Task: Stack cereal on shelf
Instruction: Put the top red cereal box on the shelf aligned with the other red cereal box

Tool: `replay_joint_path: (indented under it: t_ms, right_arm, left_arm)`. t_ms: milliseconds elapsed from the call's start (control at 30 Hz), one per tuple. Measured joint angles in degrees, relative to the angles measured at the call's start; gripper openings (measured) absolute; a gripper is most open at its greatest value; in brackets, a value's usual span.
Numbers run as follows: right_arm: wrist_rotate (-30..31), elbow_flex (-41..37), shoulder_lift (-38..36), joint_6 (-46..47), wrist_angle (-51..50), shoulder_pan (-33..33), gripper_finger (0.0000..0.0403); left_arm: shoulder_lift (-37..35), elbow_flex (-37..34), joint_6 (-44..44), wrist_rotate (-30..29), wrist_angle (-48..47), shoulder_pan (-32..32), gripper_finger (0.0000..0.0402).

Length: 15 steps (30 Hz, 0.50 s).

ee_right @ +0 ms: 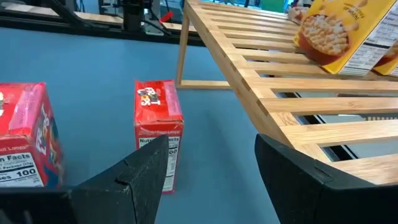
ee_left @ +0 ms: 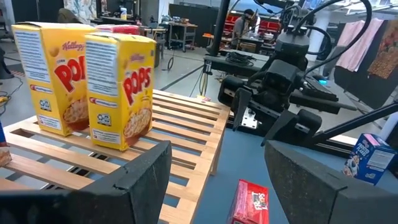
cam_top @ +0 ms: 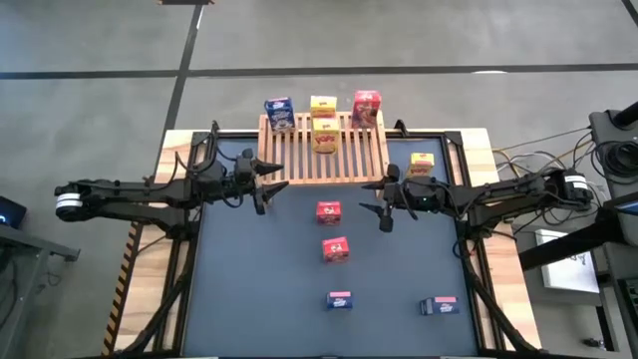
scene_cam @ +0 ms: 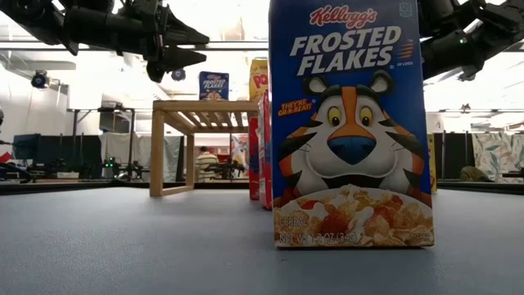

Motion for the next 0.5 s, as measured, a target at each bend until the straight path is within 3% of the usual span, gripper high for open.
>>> replay_joint_path:
  t_ms: [500]
  right_arm:
    - [1.8, 1.6, -5.6, -3.2, -0.9, 5.7, 0.0231]
  left_arm:
    - [0.0, 0.0, 0.0, 0.5, -1.2, -0.2, 0.0242]
